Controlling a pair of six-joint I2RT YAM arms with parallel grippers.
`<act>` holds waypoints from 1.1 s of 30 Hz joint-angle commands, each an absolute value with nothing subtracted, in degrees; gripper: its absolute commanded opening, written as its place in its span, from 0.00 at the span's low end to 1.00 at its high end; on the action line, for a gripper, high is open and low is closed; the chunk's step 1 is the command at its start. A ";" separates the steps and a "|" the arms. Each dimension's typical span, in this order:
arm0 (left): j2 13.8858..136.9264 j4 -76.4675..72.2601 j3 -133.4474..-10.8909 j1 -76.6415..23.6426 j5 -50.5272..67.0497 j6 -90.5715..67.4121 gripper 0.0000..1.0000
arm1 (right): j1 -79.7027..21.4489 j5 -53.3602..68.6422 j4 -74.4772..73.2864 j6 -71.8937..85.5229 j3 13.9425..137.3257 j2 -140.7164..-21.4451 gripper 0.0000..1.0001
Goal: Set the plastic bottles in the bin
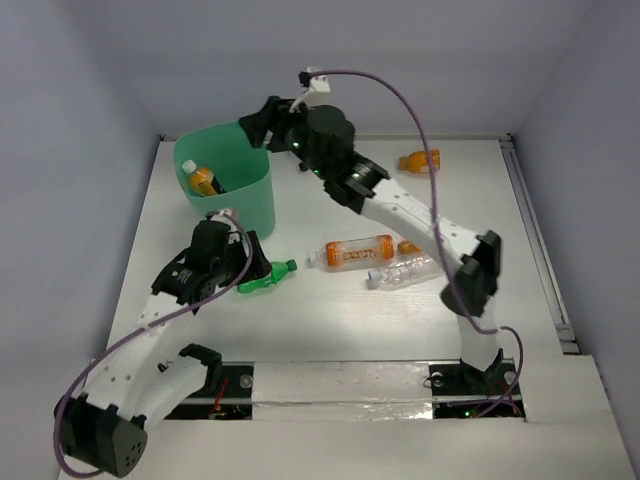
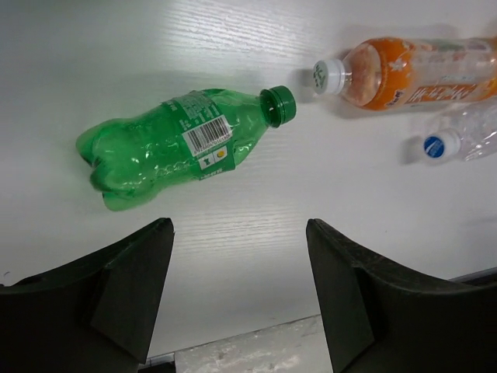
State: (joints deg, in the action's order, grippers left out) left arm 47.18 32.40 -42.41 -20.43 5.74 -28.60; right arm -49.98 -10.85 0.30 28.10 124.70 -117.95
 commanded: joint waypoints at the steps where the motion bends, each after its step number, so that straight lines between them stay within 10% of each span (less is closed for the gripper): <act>1: 52.10 28.04 -44.56 -21.97 9.58 -23.99 0.66 | -47.91 -10.81 9.31 25.40 110.53 -103.83 0.51; 2: 53.08 27.95 -45.60 -23.36 9.32 -24.08 0.66 | -47.03 -9.77 10.10 25.92 105.78 -100.58 0.22; 6: 58.26 28.30 -49.91 -27.75 5.12 -23.73 0.67 | -42.63 -8.61 10.72 29.53 83.80 -82.15 0.07; 13: 71.79 34.98 -59.76 -34.09 -5.53 -15.22 0.70 | -39.03 -11.60 6.43 33.65 55.31 -60.07 0.12; 22: 79.61 32.96 -60.29 -35.77 -5.62 -6.59 0.75 | -36.22 -13.45 -2.35 37.79 40.53 -43.25 0.49; 33: 84.90 29.45 -57.57 -36.30 -14.15 -7.38 0.82 | -36.21 -11.16 -8.61 35.16 40.43 -37.27 0.51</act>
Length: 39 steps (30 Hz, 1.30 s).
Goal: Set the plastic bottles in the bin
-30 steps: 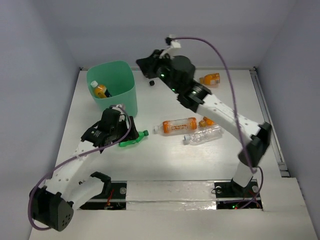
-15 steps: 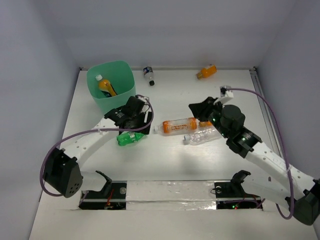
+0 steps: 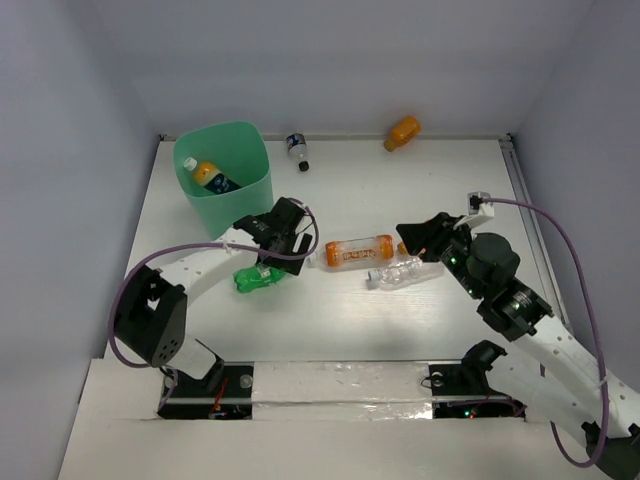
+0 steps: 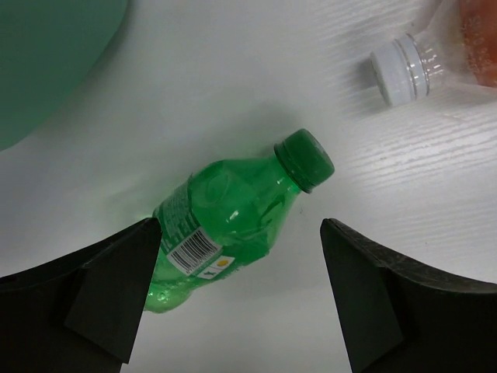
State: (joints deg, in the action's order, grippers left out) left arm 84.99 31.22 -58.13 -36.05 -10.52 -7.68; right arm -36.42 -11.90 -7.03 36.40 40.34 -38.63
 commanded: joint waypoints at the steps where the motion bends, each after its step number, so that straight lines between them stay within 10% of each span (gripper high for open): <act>1: 84.99 29.18 -56.96 -36.30 -14.15 -7.38 0.83 | -36.21 -11.16 -8.87 34.98 40.52 -37.00 0.50; 19: 93.43 34.54 -58.54 -37.35 -4.75 -13.88 0.79 | -36.21 -15.29 -15.29 35.07 43.42 -34.98 0.60; 27: 86.41 37.26 -58.79 -37.88 -1.59 -16.52 0.35 | -36.21 -16.70 -16.96 34.98 44.21 -34.98 0.62; 39: 80.32 44.56 -102.41 -35.16 2.81 -20.04 0.31 | -36.21 0.58 -19.68 23.30 52.02 -49.29 0.31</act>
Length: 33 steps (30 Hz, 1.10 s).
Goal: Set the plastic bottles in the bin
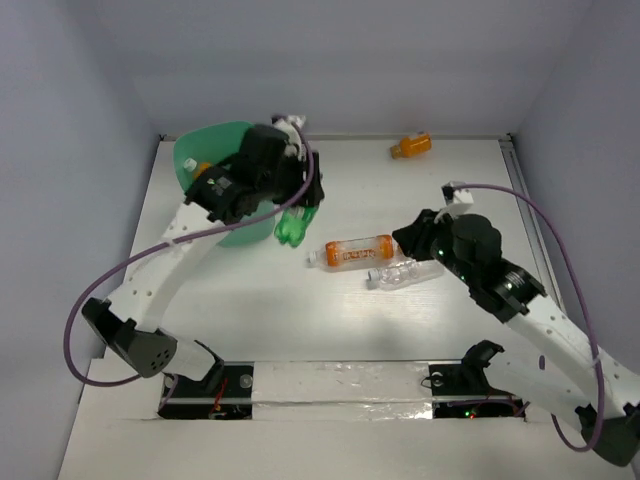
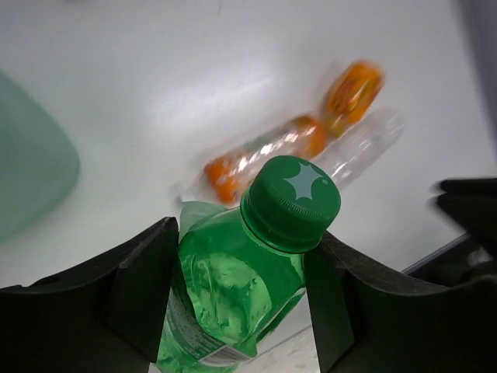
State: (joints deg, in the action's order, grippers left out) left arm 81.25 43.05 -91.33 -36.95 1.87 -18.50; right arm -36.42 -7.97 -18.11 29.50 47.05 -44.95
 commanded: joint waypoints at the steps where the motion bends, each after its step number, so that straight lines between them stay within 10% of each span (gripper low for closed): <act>1: 81.64 44.04 -105.53 -34.03 2.90 -20.04 0.31 | -36.21 2.36 -20.21 22.25 52.90 -51.05 0.30; 7: 84.99 36.49 -116.89 -19.09 3.08 -22.84 0.32 | -36.21 5.63 -23.54 14.17 59.93 -63.00 0.33; 15: 84.46 20.14 -108.90 -7.22 -0.60 -27.95 0.35 | -36.21 4.57 -32.86 2.56 72.67 -79.44 0.69; 22: 84.56 16.09 -102.32 -5.45 -3.78 -27.25 0.41 | -36.21 0.79 -40.51 -6.67 80.77 -91.48 0.82; 29: 81.31 13.01 -93.96 -5.45 -4.75 -26.46 0.99 | -40.25 0.27 -40.70 -9.92 85.25 -100.62 1.00; 33: 78.06 13.79 -93.34 -5.45 -3.08 -26.89 0.99 | -41.57 0.18 -41.13 -11.34 87.88 -105.37 1.00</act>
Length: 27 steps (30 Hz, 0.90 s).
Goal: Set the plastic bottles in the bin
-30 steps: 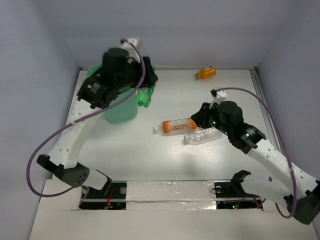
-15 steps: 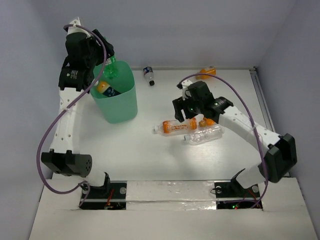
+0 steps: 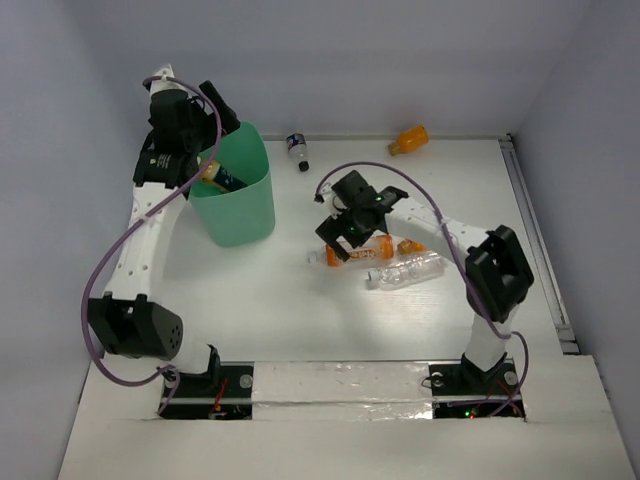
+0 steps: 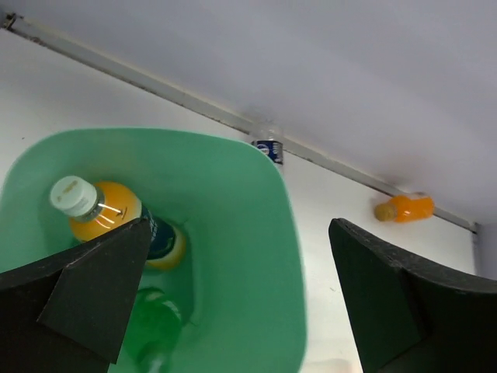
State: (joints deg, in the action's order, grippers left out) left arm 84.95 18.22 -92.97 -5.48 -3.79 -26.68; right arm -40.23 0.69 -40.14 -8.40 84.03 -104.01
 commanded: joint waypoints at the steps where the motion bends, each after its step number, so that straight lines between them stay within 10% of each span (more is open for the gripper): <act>1: 75.96 13.97 -92.99 -5.45 -0.73 -27.59 0.99 | -41.57 0.18 -42.18 -11.69 88.59 -107.38 1.00; 17: 56.78 18.46 -80.86 -12.39 4.22 -30.76 0.98 | -41.57 -4.12 -39.30 -13.62 95.80 -121.29 0.93; 27: 55.99 18.90 -80.42 -14.58 6.41 -31.02 0.96 | -41.57 -4.83 -27.34 -8.18 94.40 -111.63 0.48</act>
